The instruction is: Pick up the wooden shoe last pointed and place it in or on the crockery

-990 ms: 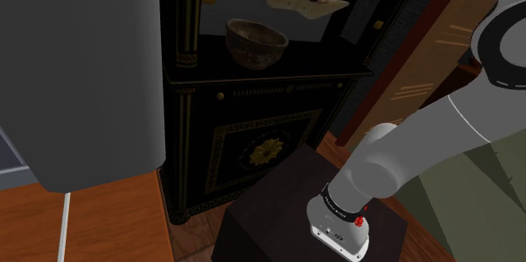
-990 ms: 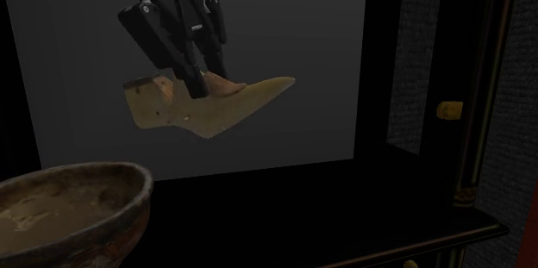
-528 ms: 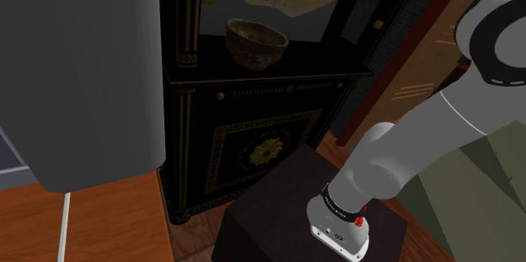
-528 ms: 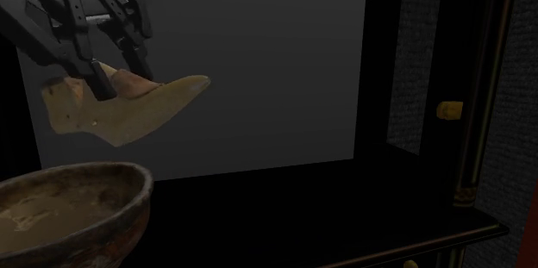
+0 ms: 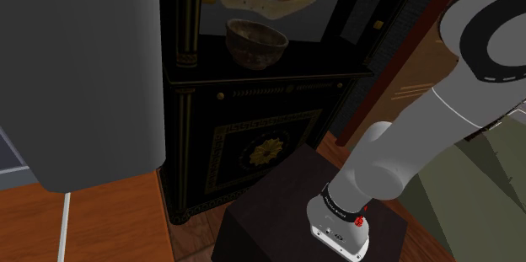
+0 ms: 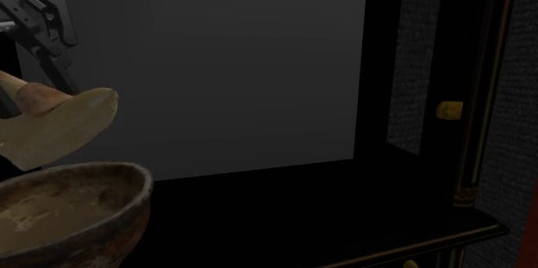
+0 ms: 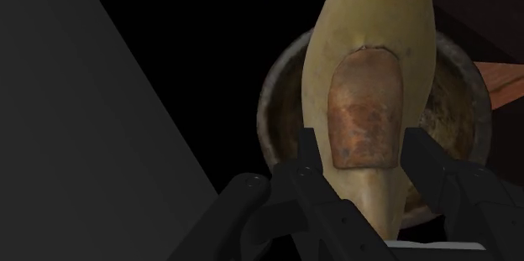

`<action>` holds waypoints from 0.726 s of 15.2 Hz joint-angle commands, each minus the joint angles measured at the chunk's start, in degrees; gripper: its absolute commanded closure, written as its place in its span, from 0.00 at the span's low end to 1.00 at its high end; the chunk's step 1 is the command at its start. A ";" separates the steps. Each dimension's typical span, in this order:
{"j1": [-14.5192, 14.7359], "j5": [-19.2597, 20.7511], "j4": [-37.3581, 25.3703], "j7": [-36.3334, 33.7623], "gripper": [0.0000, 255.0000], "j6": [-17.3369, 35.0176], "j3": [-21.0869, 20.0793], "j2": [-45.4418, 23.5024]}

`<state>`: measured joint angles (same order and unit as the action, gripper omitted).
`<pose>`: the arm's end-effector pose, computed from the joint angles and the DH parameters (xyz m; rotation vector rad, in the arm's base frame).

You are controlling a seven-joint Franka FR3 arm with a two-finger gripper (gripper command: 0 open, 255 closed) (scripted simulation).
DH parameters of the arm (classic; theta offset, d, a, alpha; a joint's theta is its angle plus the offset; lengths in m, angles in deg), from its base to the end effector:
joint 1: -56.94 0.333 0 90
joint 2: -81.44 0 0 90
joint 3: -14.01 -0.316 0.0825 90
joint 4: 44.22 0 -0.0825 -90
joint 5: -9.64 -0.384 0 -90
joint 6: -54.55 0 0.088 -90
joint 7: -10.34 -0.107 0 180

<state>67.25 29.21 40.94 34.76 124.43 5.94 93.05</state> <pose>0.4297 0.1075 0.7420 2.6512 0.8714 -0.1169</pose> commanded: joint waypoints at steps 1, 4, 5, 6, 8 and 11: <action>0.05 -0.29 2.54 -0.57 1.00 1.60 0.10 0.93; 0.08 -0.67 6.42 -1.24 1.00 4.07 0.35 2.28; 0.10 -0.78 7.66 -1.46 1.00 4.88 0.42 2.69; 0.12 -0.88 8.87 -1.67 1.00 5.68 0.49 3.08; 0.15 -1.05 11.23 -2.10 1.00 7.25 0.63 3.82; 0.21 -1.26 14.40 -2.70 1.00 9.42 0.80 4.75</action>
<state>67.44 28.03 54.54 32.20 133.26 6.71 97.67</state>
